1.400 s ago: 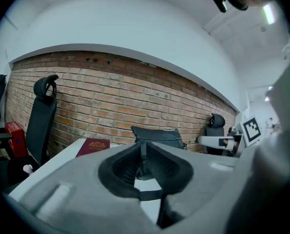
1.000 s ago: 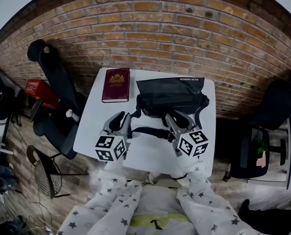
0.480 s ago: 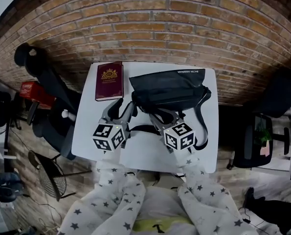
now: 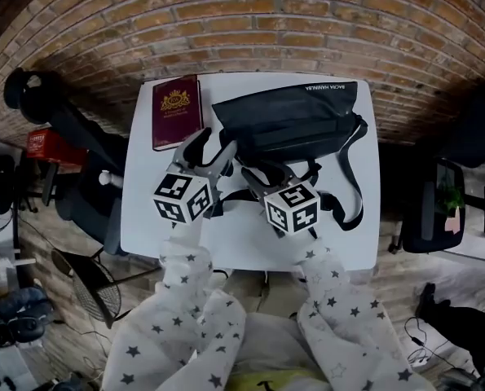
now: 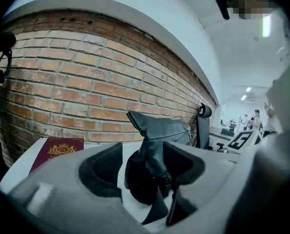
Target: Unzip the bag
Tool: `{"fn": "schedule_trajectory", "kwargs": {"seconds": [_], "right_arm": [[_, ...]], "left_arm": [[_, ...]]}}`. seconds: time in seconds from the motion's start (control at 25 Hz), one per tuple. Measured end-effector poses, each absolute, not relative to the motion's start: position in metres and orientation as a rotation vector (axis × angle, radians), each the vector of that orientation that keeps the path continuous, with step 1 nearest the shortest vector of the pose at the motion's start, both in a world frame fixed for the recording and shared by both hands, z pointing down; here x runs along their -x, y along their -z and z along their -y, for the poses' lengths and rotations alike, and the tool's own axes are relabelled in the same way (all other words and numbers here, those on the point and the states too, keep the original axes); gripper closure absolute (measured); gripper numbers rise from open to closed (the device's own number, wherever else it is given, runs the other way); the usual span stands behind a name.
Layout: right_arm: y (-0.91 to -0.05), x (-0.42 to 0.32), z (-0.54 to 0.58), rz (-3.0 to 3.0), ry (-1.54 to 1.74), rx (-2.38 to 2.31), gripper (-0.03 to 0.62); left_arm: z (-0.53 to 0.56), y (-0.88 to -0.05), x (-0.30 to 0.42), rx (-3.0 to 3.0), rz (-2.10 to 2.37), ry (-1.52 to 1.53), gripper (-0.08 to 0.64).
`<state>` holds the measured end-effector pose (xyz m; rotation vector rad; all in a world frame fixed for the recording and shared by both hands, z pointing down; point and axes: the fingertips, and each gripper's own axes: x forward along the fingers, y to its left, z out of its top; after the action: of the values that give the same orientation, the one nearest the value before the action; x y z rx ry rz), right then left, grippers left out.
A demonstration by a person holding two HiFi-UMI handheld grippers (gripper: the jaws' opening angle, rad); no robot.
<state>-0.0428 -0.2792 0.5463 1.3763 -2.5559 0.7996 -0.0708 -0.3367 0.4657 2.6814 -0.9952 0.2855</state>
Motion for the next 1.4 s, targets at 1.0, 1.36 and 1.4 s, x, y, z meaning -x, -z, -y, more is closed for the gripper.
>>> {"fn": "schedule_trajectory", "kwargs": {"seconds": [1.0,1.36,1.4], "right_arm": [[-0.566,0.049,0.287,2.357,-0.692,-1.64,0.572],[-0.56,0.037,0.283,2.357,-0.683,-1.67,0.574],[-0.56,0.035,0.282,2.357,-0.682,-1.671,0.574]], "left_arm": [[0.346,-0.483,0.032,-2.777,0.735,-0.308,0.342],[0.341,-0.482,0.03,-2.82,0.699,-0.322,0.391],[0.339,-0.482,0.03,-2.824,0.697,-0.323,0.396]]}}
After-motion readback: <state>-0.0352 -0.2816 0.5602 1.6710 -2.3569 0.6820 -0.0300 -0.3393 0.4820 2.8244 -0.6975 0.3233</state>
